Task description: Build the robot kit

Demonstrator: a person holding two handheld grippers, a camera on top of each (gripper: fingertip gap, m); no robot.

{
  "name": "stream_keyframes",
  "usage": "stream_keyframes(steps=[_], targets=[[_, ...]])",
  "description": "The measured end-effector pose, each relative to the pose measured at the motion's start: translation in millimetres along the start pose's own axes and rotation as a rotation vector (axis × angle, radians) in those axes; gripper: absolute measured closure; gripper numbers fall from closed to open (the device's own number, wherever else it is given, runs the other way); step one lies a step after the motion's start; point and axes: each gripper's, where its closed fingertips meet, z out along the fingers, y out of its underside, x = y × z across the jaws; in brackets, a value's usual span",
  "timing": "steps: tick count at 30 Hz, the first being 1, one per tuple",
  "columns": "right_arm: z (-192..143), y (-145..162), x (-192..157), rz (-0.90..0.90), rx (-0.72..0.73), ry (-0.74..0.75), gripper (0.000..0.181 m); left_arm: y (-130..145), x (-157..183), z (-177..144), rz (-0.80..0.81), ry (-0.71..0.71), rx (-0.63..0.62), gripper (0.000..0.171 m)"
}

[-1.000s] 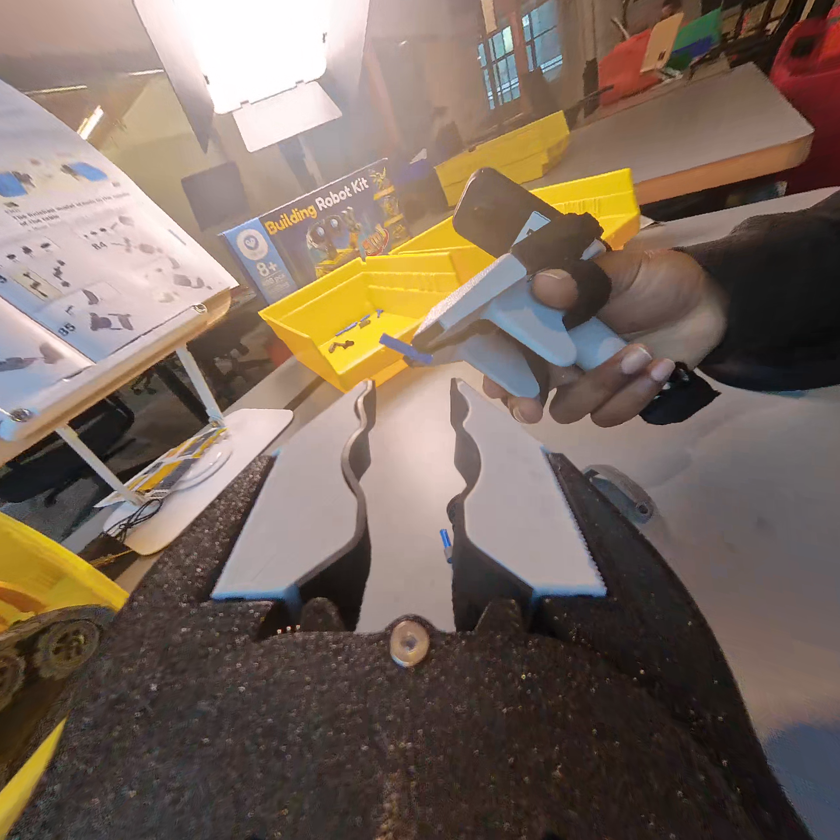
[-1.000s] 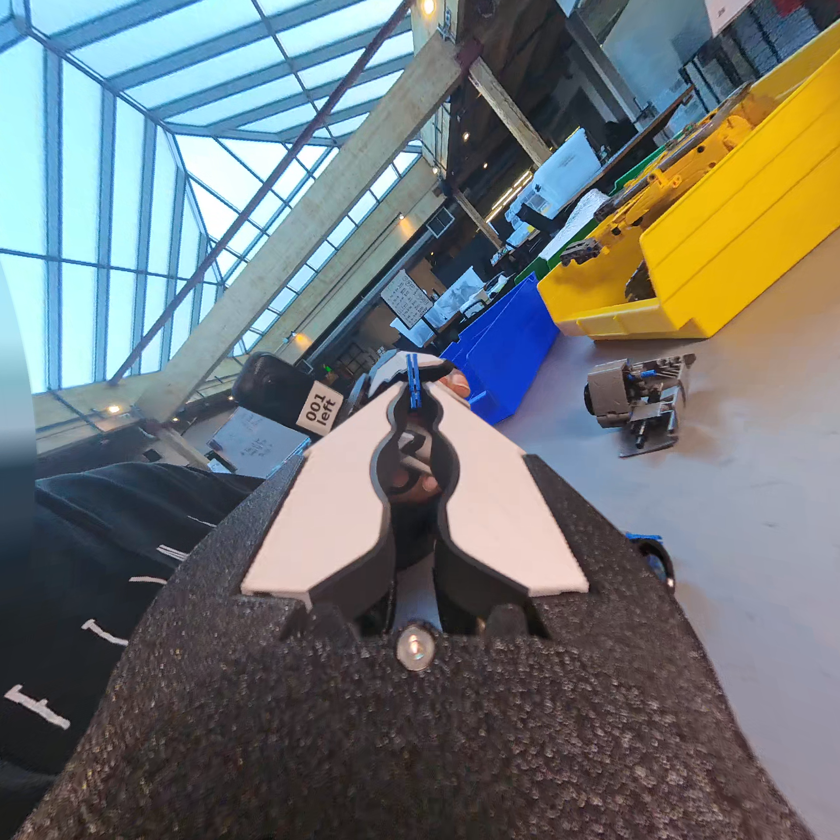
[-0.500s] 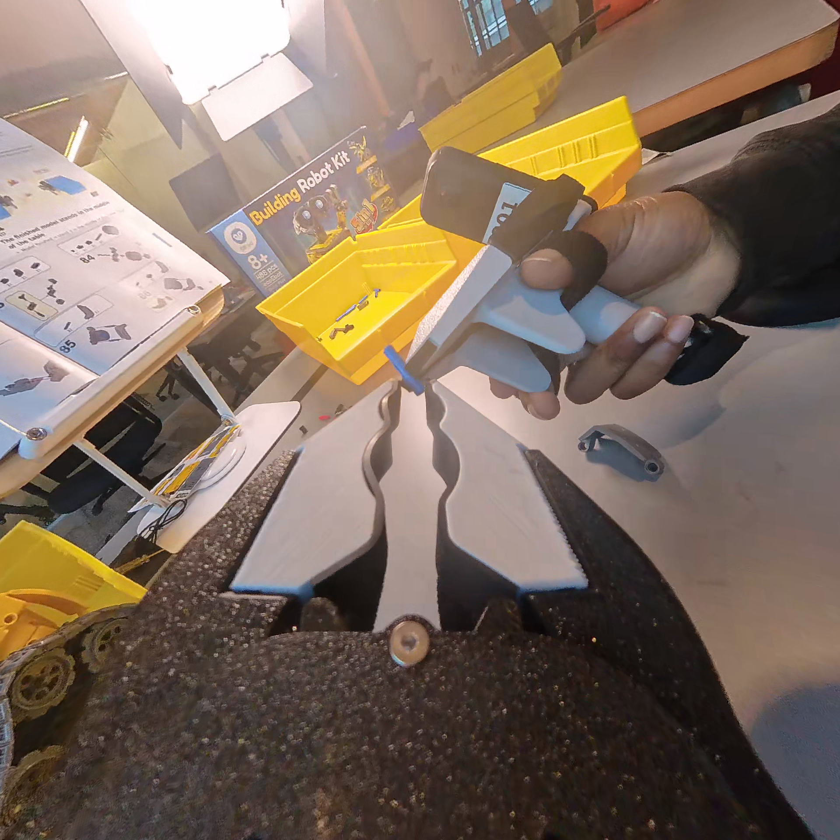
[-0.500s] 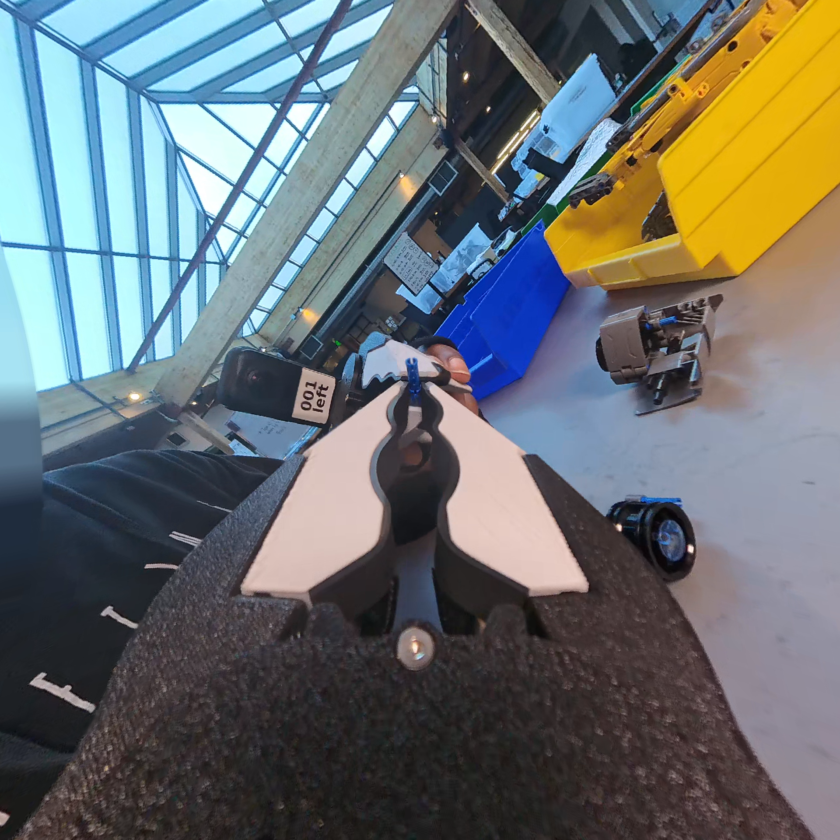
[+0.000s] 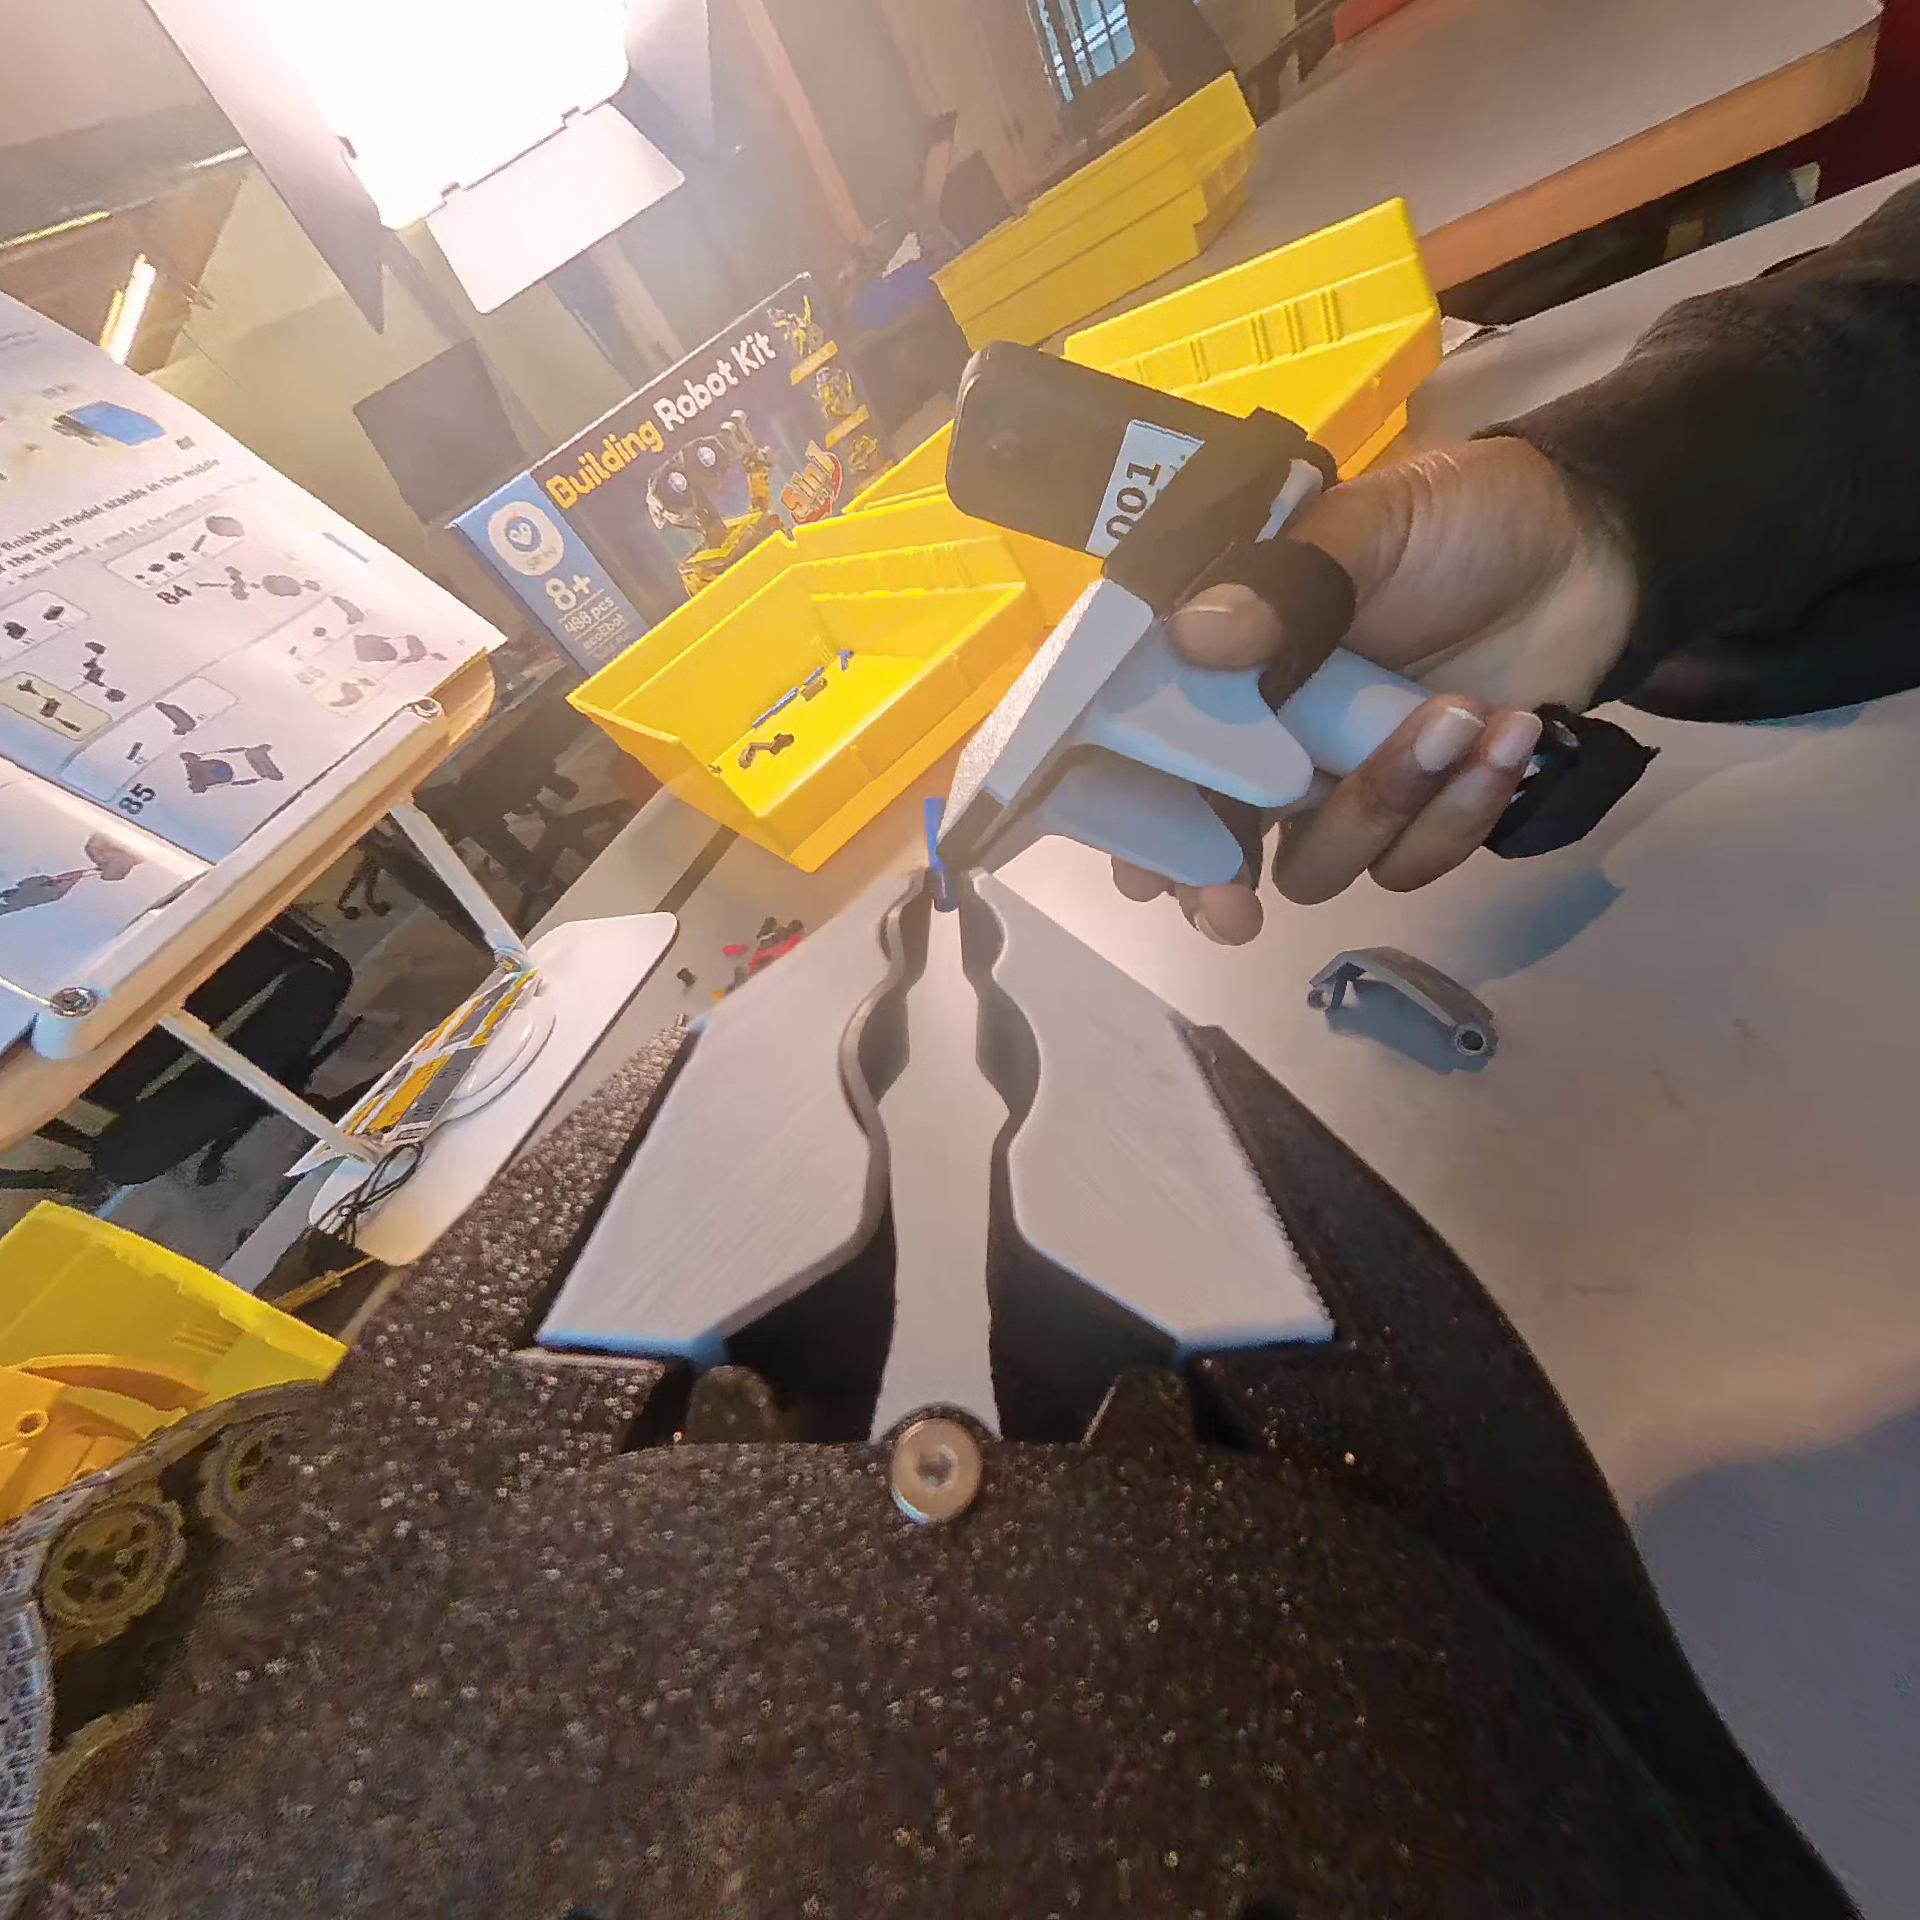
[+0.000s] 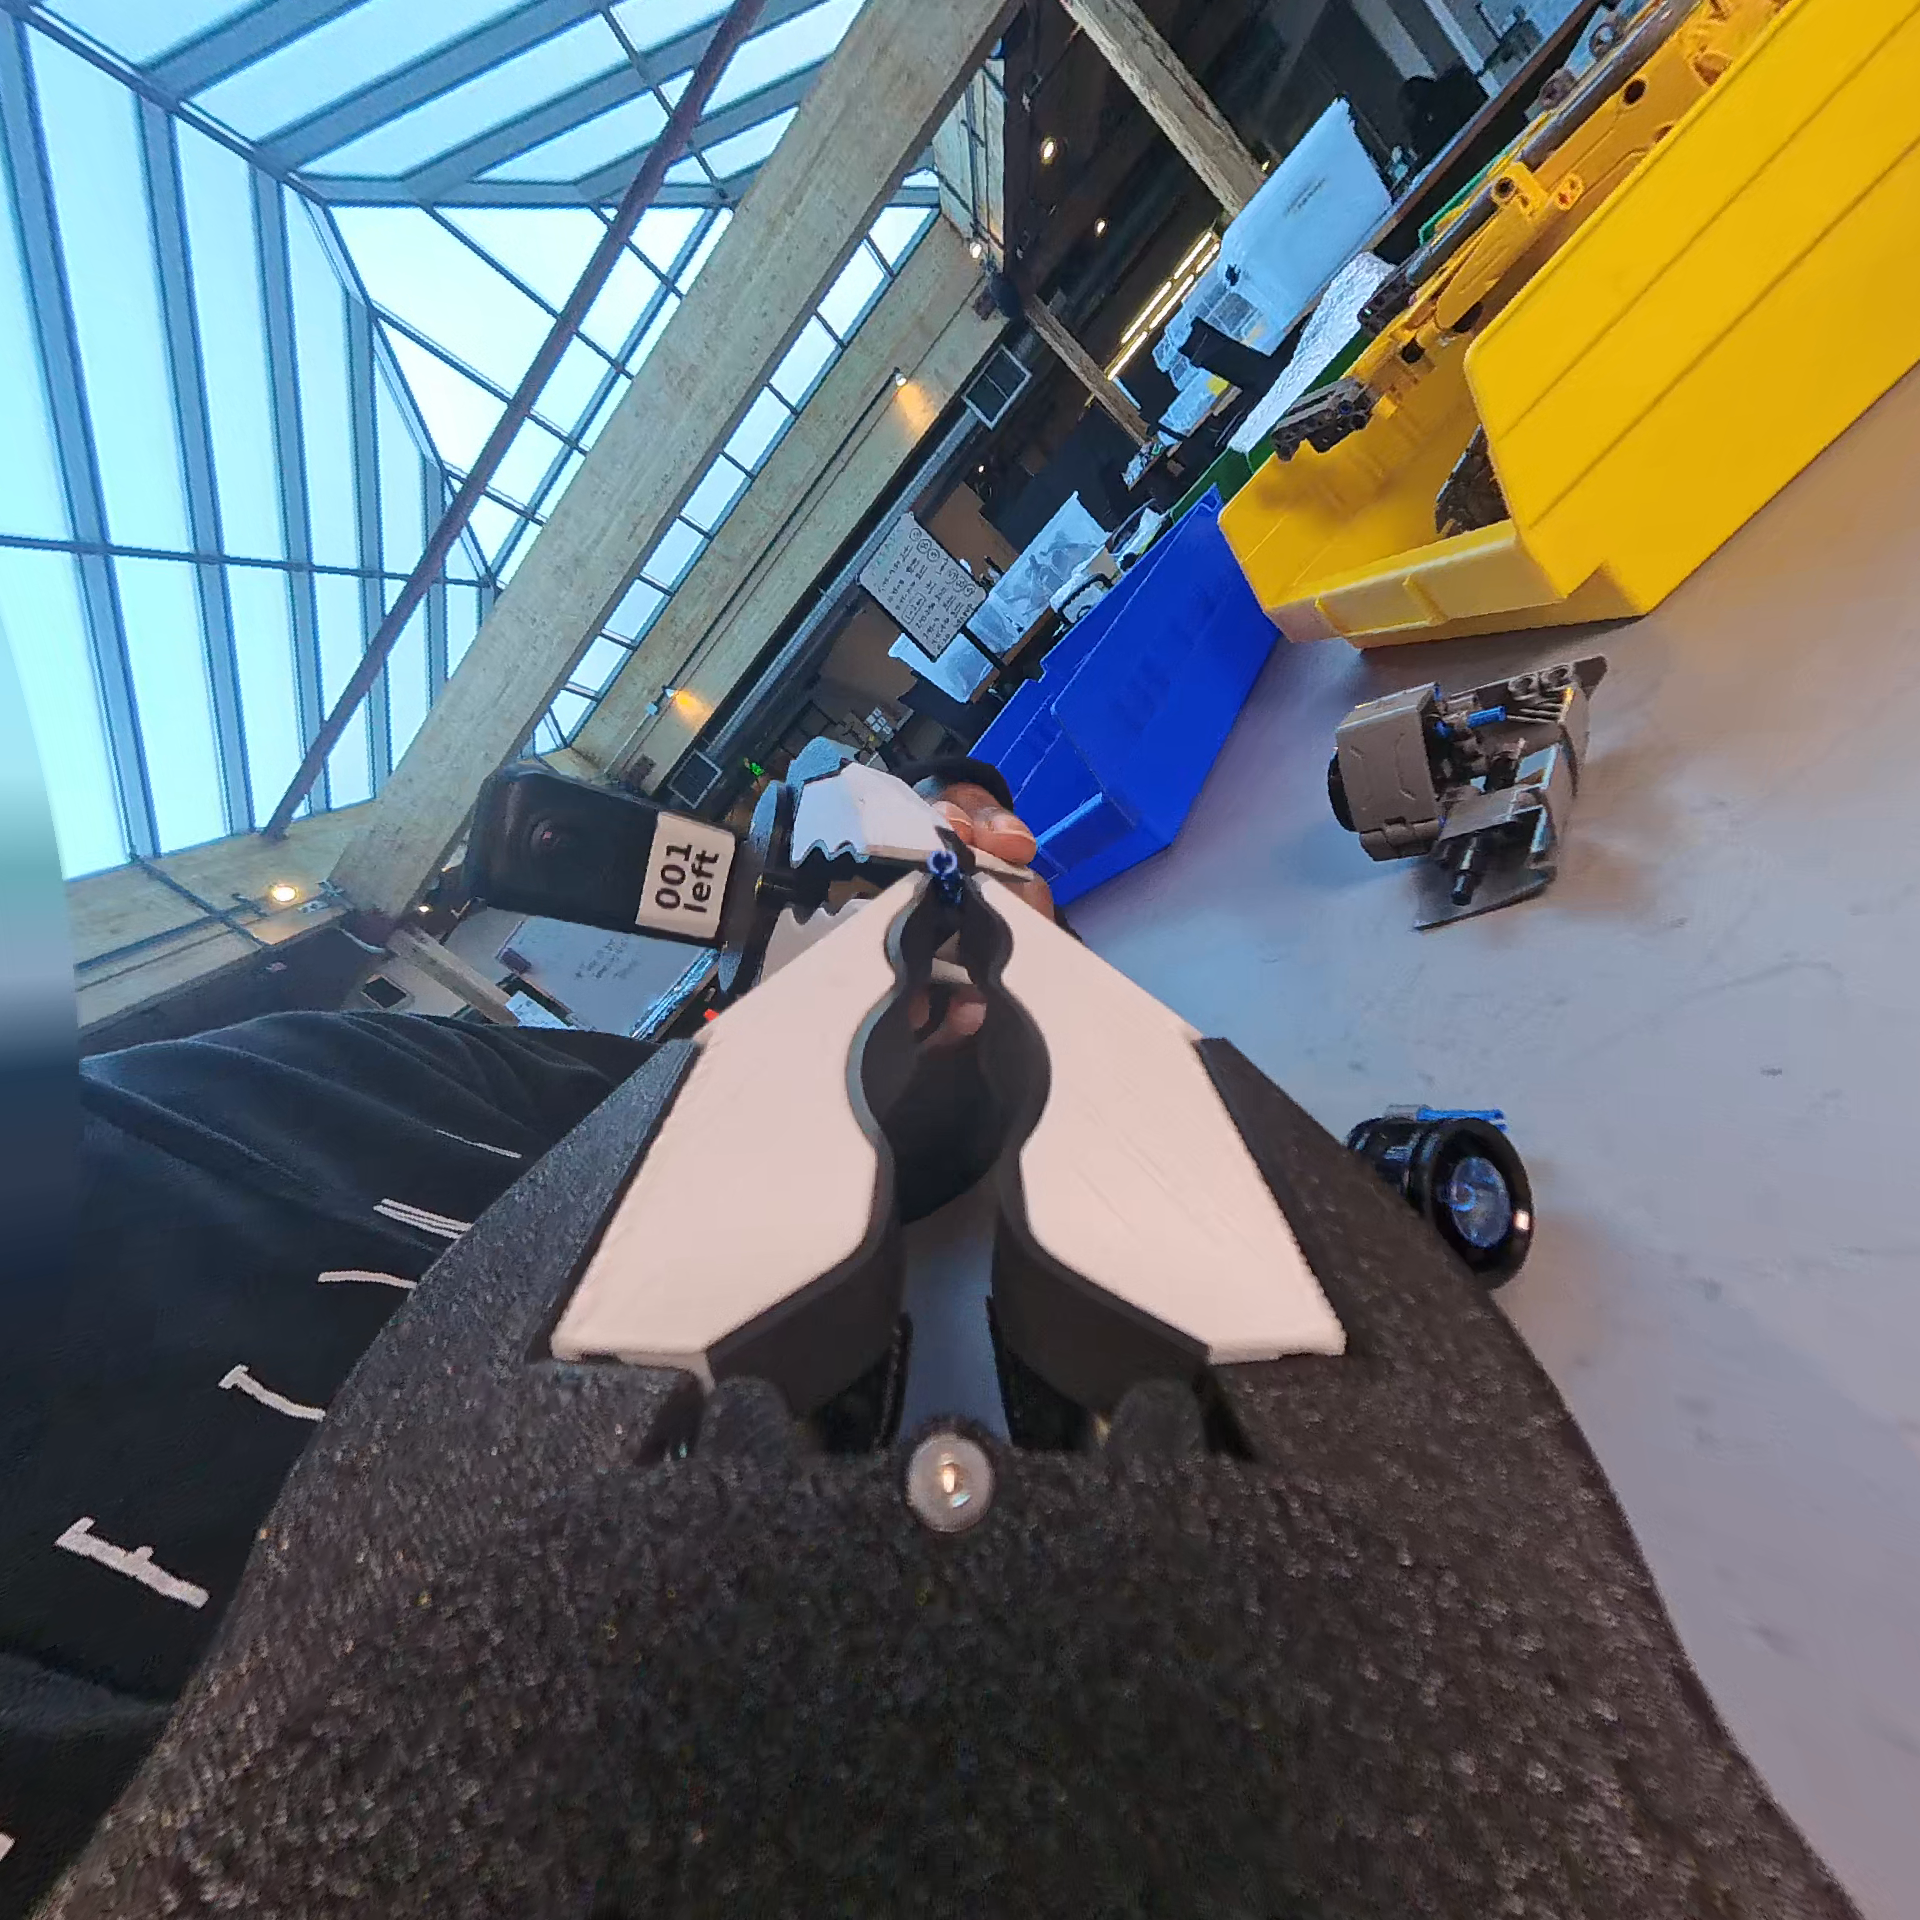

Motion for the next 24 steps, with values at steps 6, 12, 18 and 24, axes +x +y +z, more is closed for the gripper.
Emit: stream_keyframes(steps=[6, 12, 18, 24], targets=[[-9, 13, -17, -0.309, -0.218, -0.022, 0.167, -10, 13, -11, -0.147, 0.207, 0.067, 0.169], [-25, 25, -21, -0.734, -0.365, 0.039, 0.163, -3, 32, -9, -0.230, 0.343, 0.051, 0.168], [-30, 29, -9, -0.803, -0.402, 0.073, 0.167, 1, 38, -7, -0.248, 0.376, 0.041, 0.168], [-29, 37, -6, -0.813, -0.432, 0.066, 0.164, 3, 43, -7, -0.247, 0.407, 0.033, 0.168]])
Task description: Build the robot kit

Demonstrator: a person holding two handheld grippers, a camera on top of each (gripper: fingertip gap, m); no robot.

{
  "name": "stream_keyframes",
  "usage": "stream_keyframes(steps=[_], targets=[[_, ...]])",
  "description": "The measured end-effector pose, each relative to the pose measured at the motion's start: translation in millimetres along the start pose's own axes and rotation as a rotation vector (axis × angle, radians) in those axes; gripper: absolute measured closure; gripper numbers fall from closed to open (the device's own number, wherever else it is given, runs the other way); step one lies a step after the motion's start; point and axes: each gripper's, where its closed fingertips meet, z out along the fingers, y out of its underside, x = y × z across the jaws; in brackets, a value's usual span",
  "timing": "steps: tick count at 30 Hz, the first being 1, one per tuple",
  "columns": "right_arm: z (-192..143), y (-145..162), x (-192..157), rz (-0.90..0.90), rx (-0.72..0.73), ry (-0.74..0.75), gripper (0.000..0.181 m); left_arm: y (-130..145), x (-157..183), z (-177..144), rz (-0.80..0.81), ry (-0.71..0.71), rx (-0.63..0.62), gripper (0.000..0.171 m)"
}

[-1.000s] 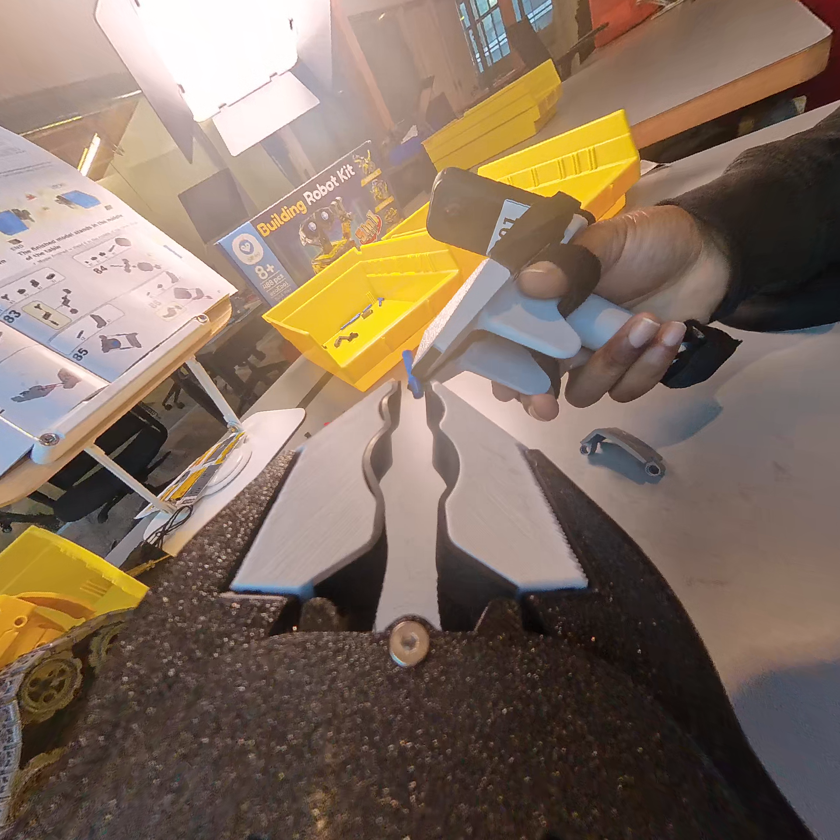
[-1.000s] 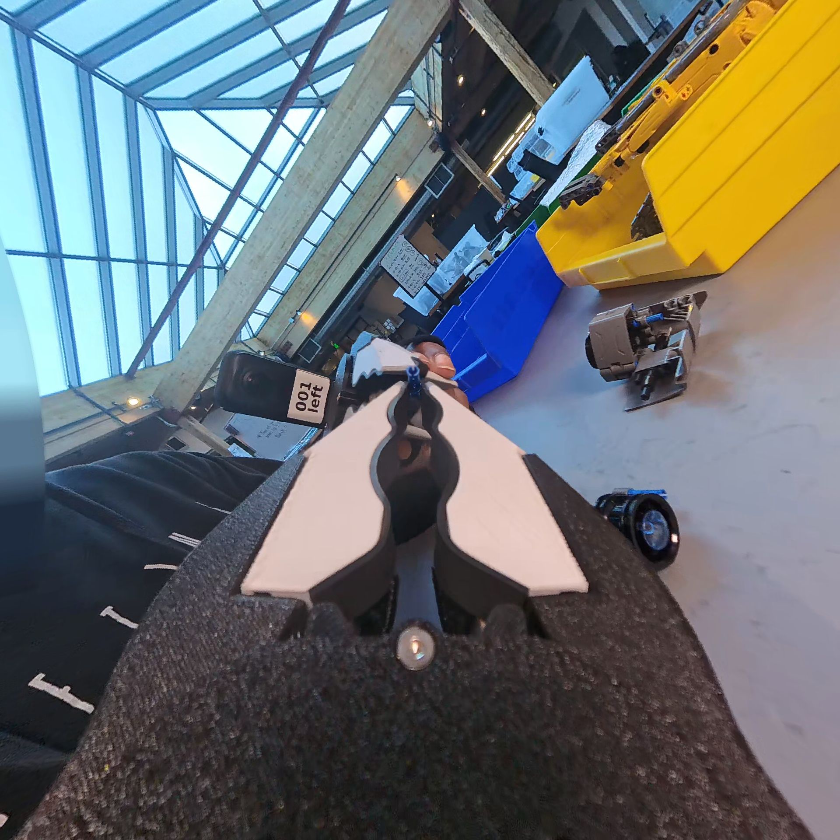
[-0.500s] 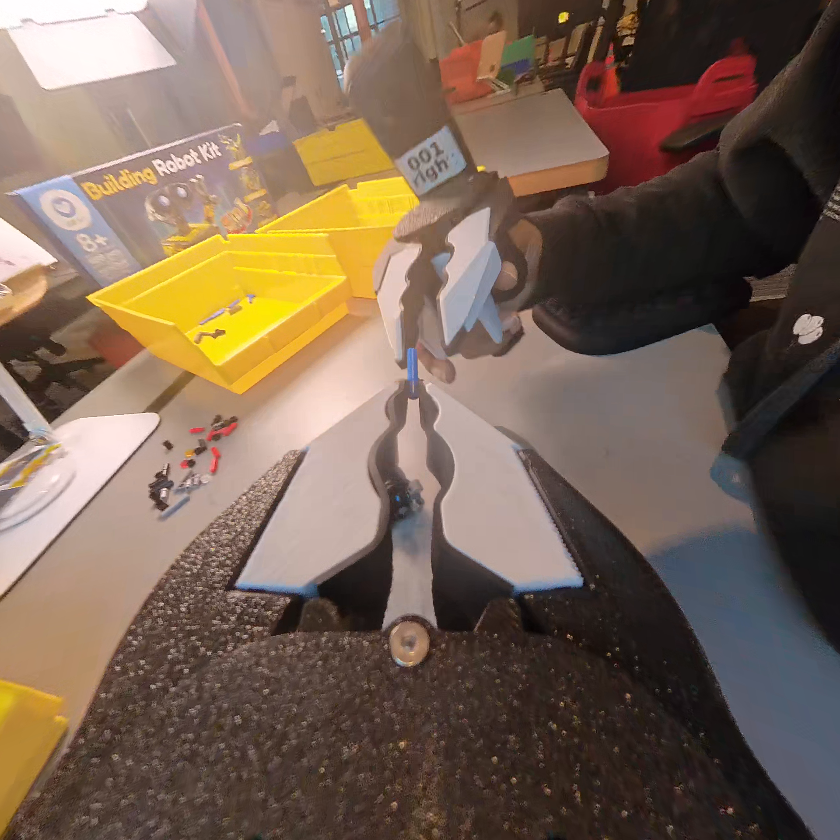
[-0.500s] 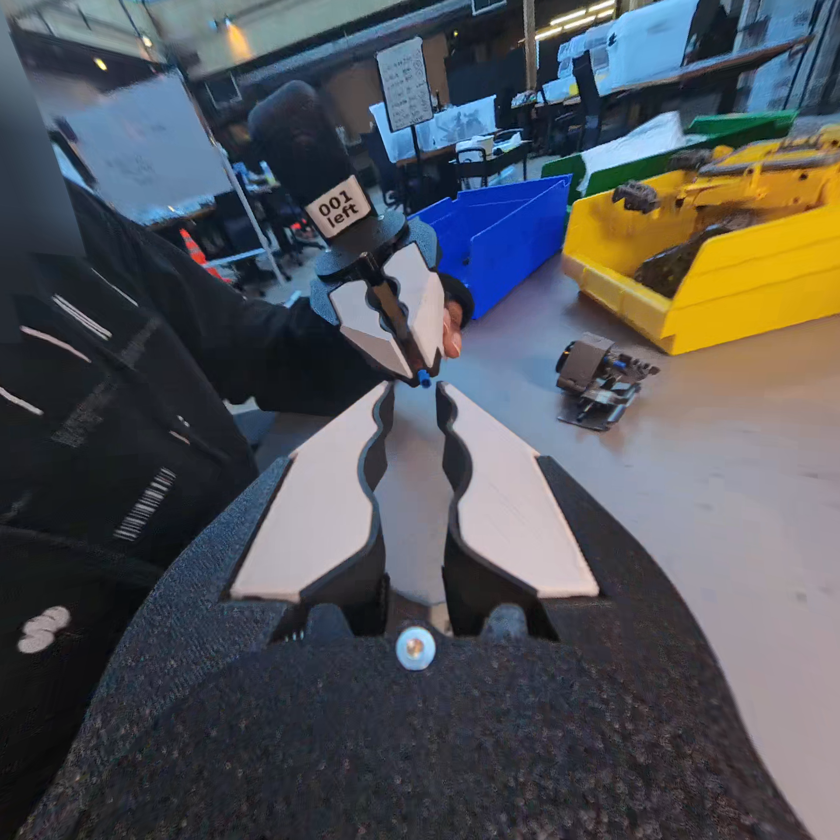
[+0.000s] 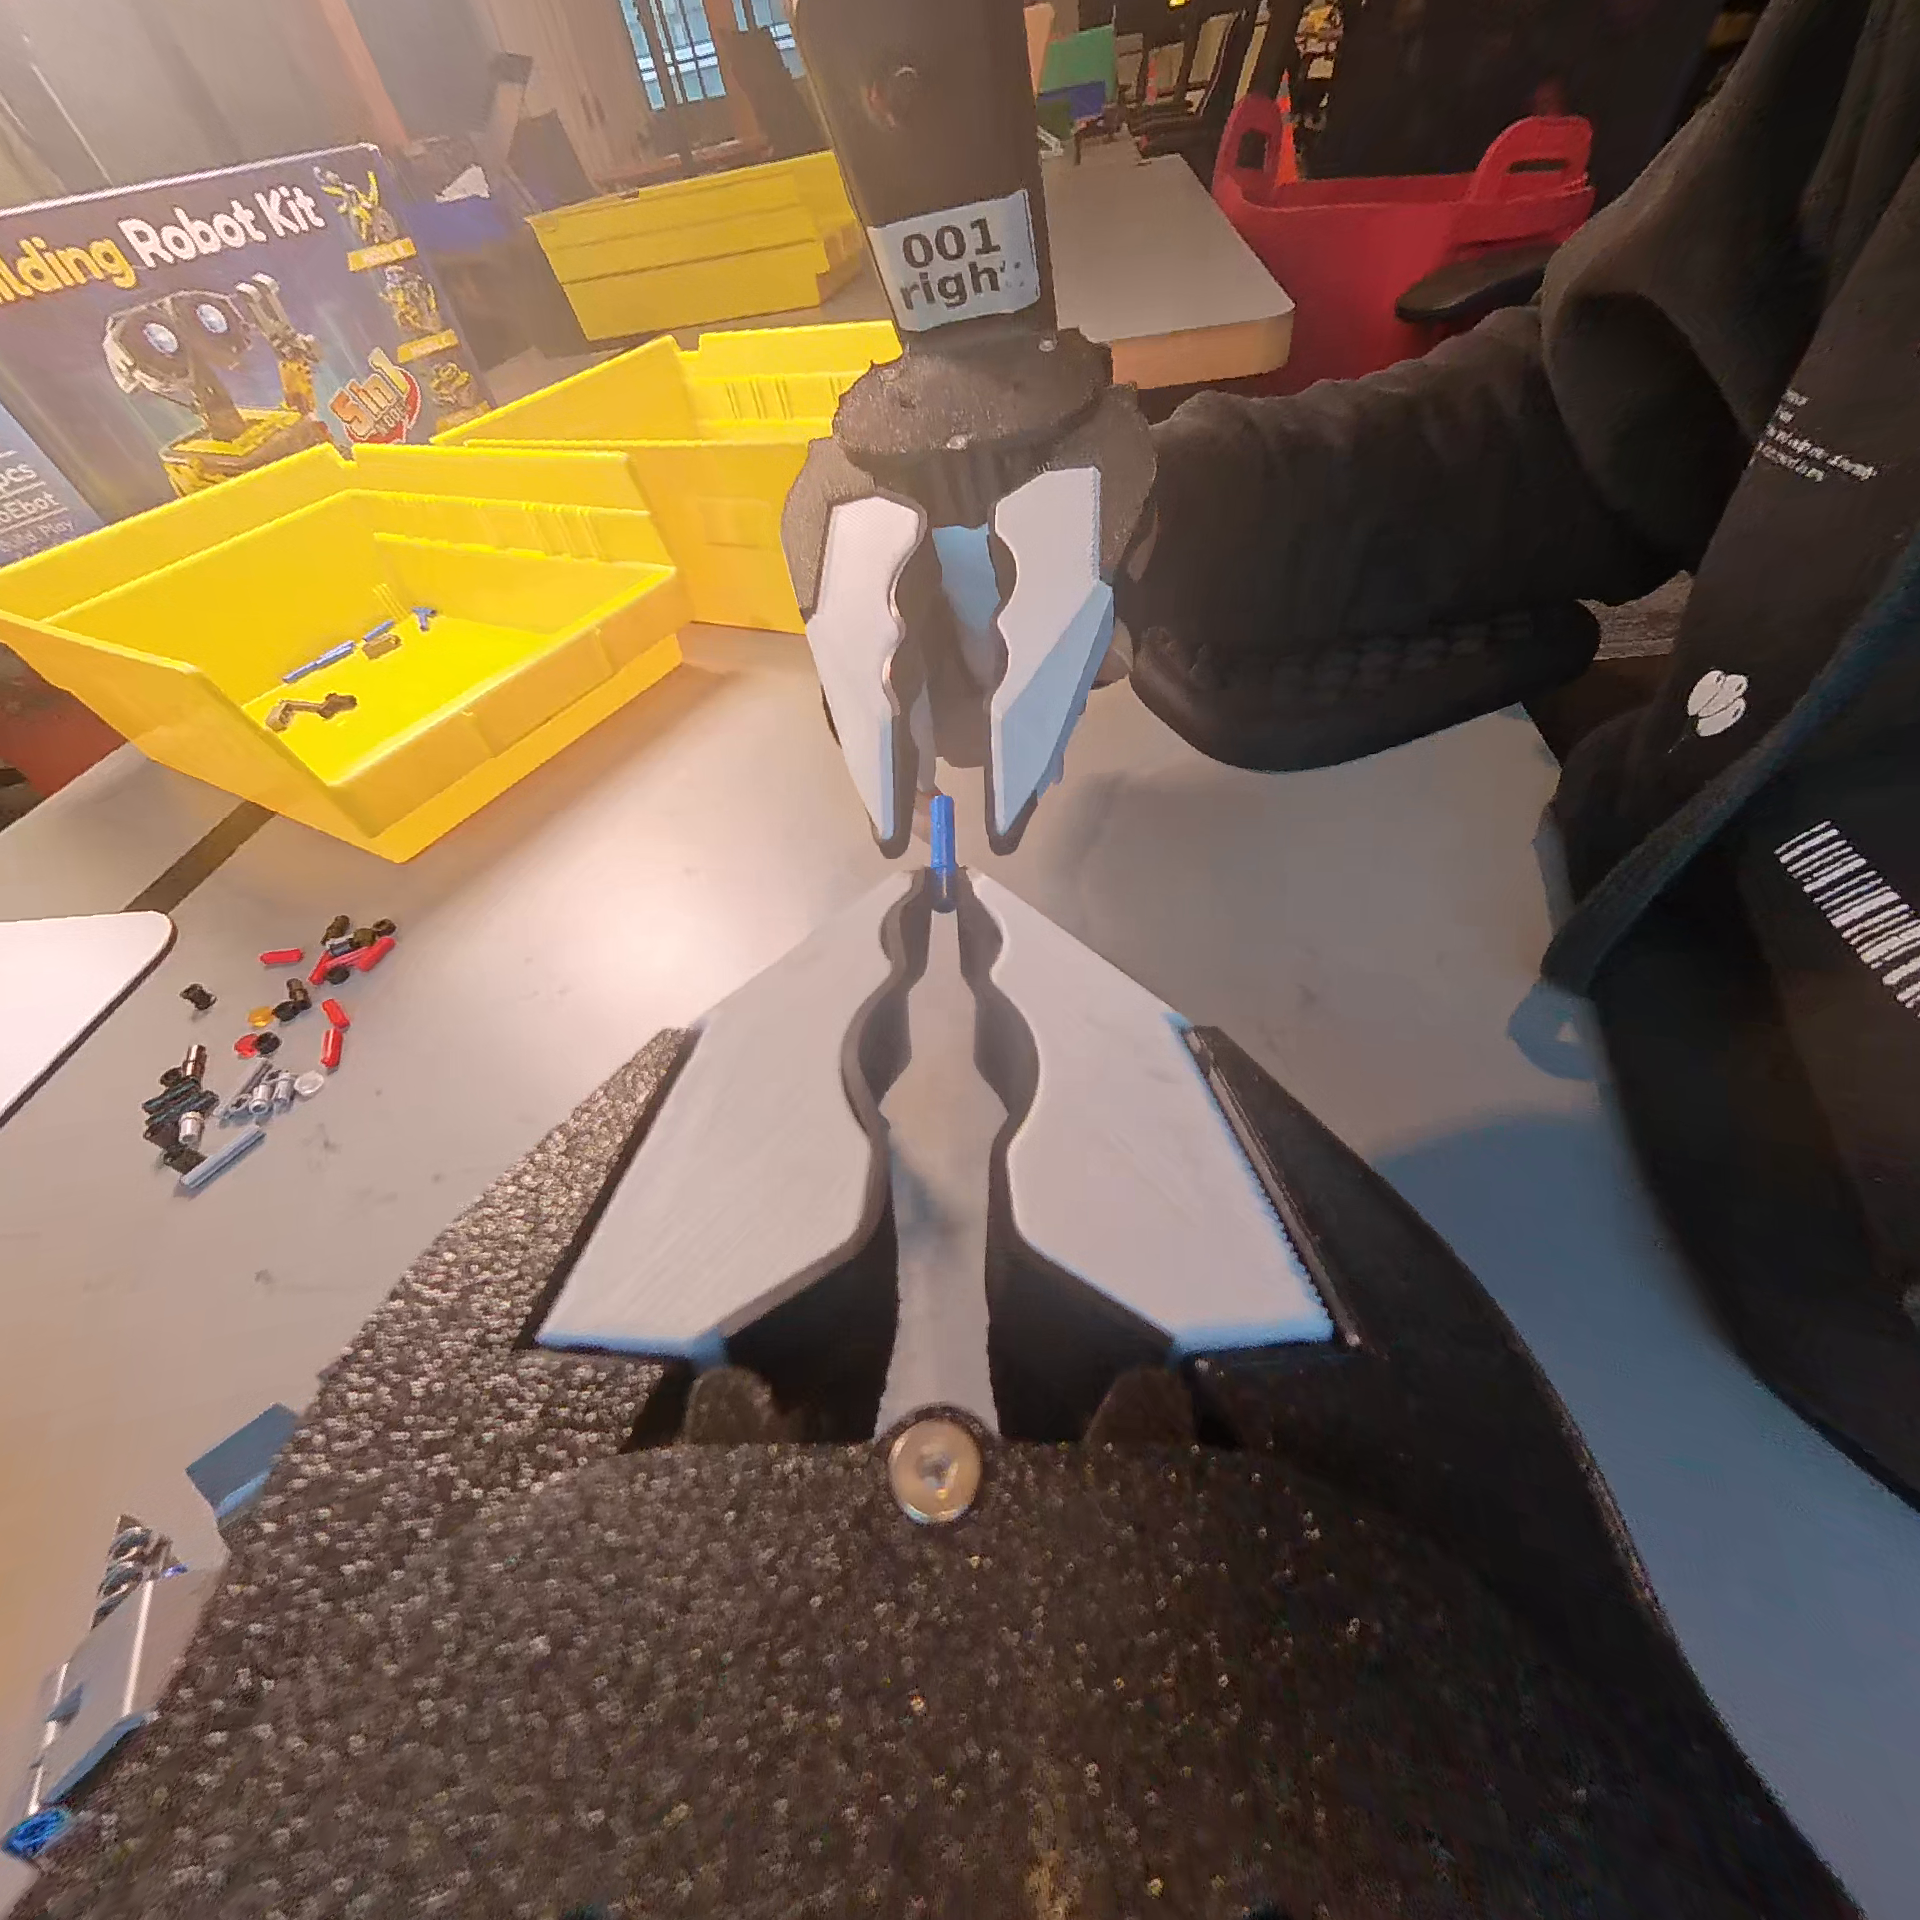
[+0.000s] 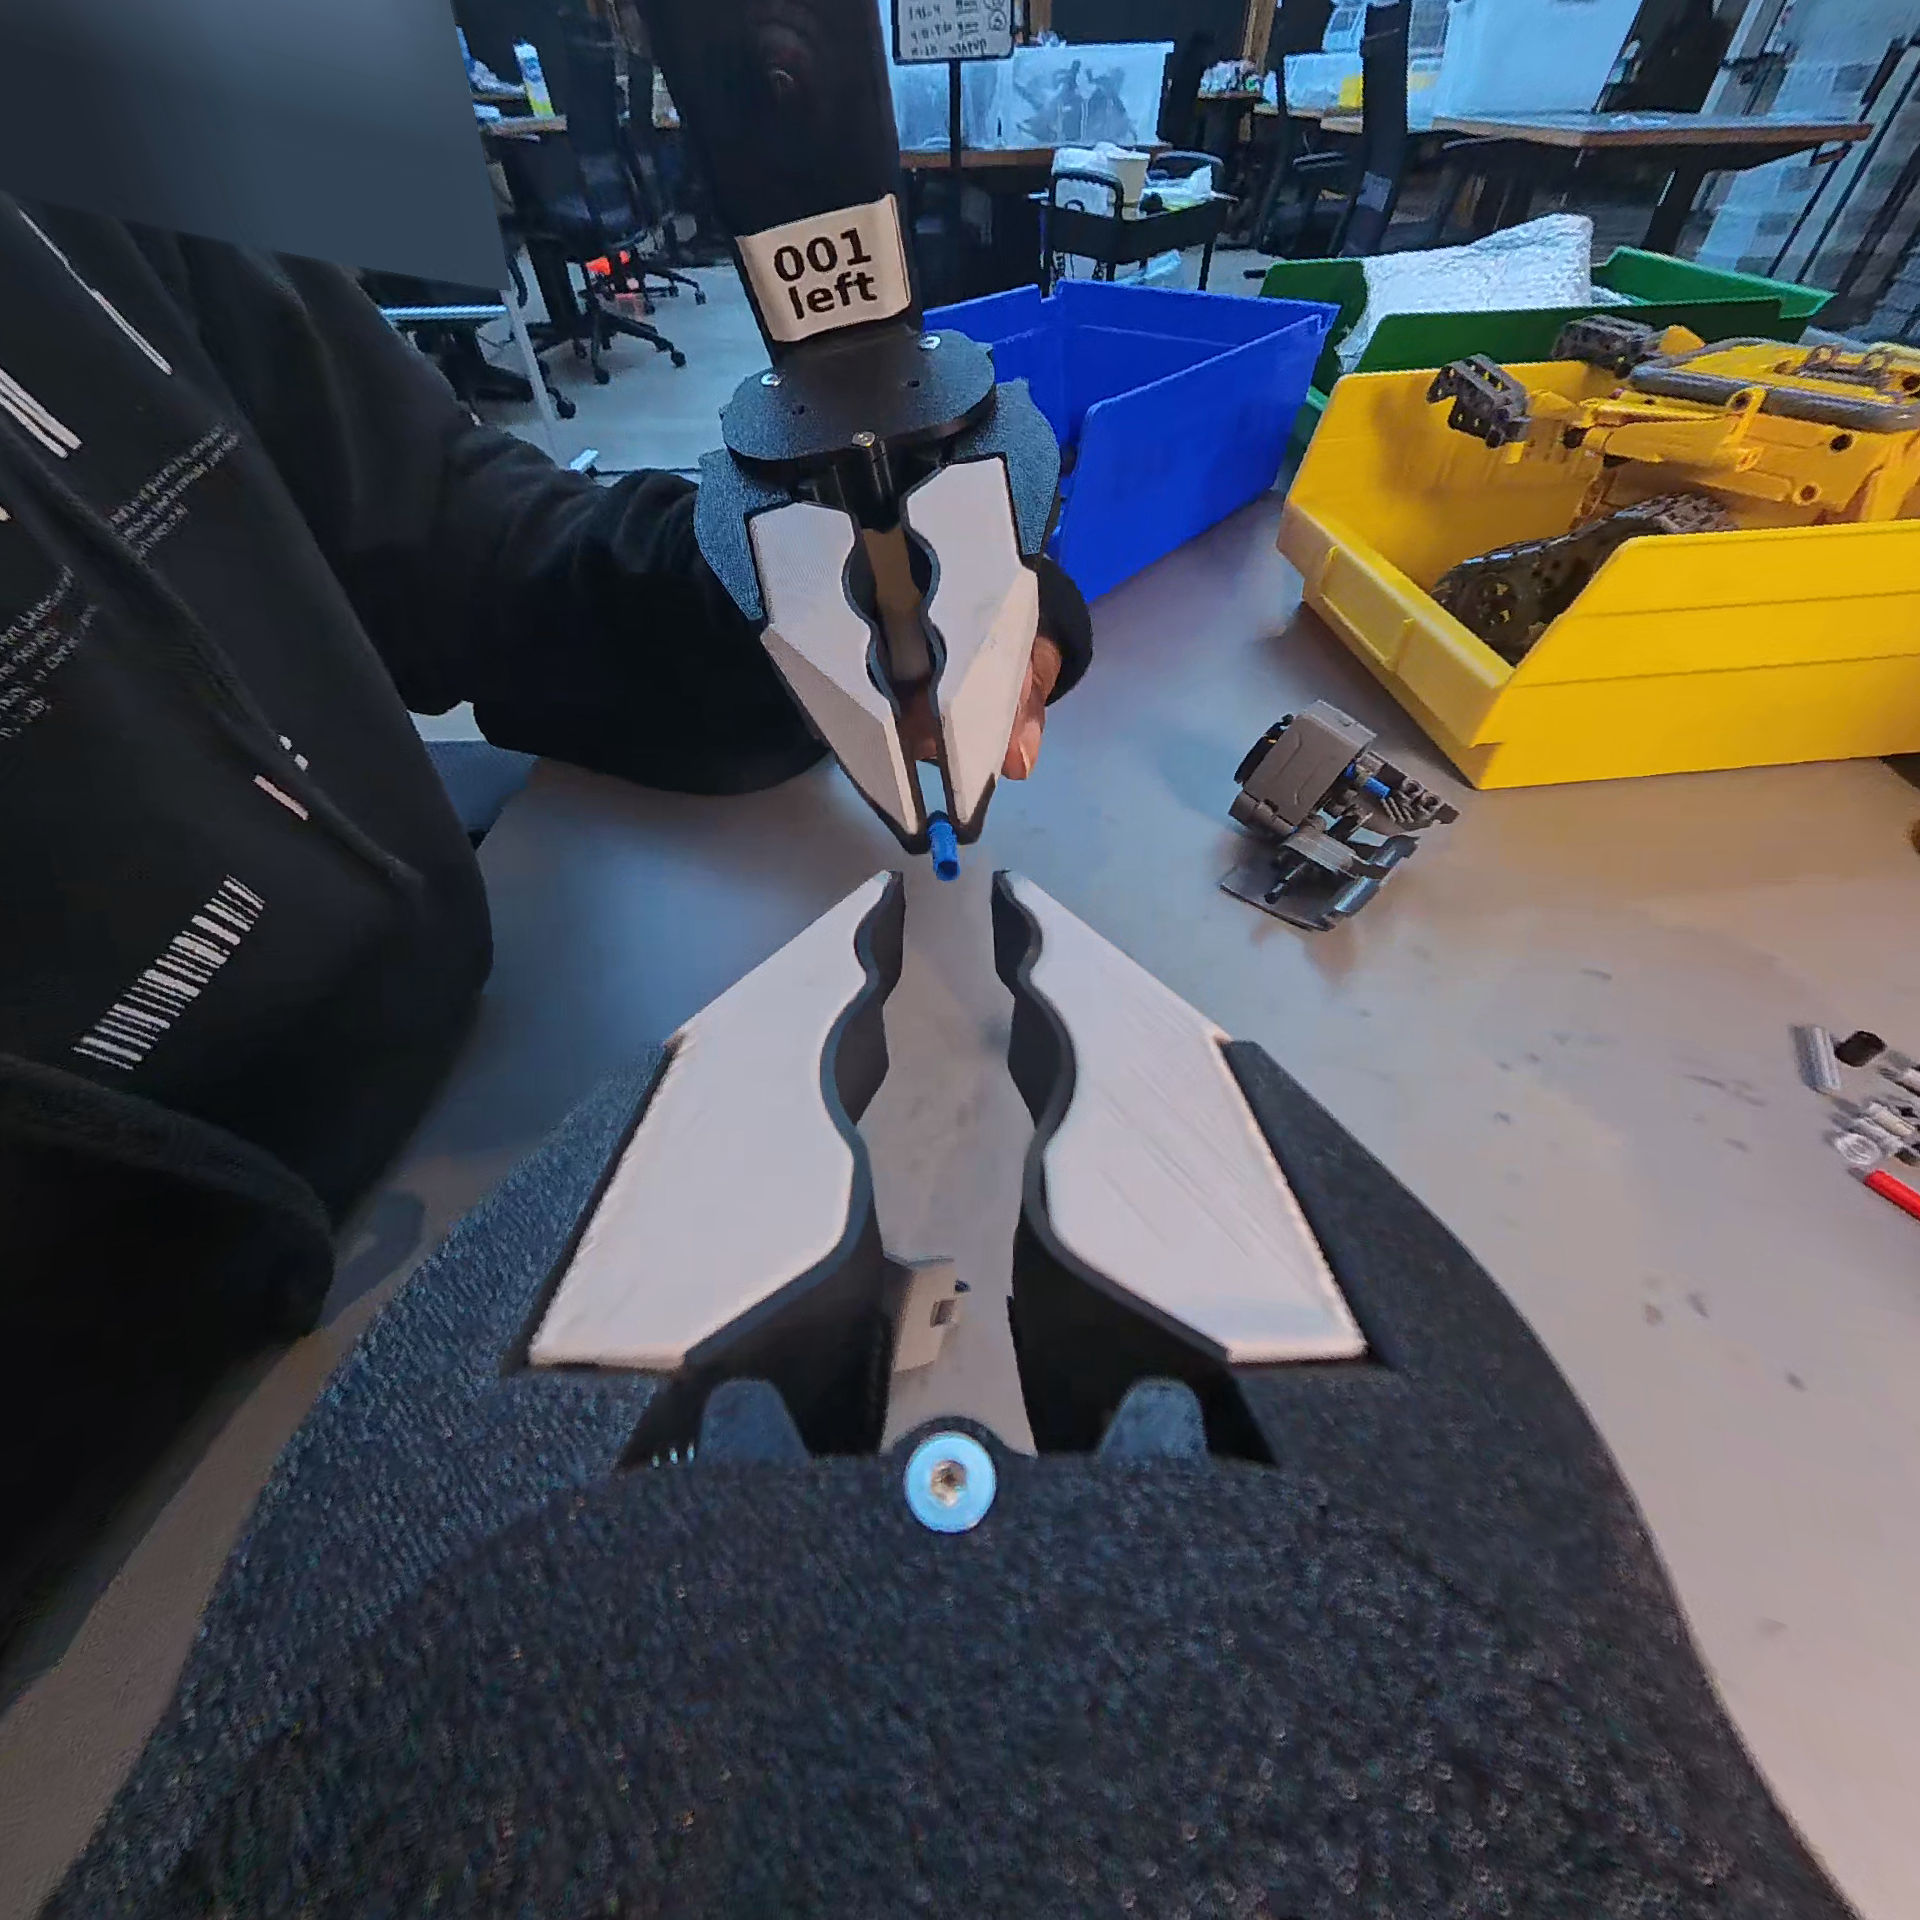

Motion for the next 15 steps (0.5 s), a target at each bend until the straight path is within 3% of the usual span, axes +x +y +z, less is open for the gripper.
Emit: stream_keyframes(steps=[7, 15], targets=[[5.0, -1.0, -4.5, 0.013, 0.013, -0.018, 0.176, 3.3, 4.2, 2.5, -0.011, 0.023, -0.007, 0.168], [4.2, -0.9, -7.0, 0.020, 0.010, -0.032, 0.172, 0.6, 4.2, 1.6, -0.025, 0.028, 0.015, 0.168]])
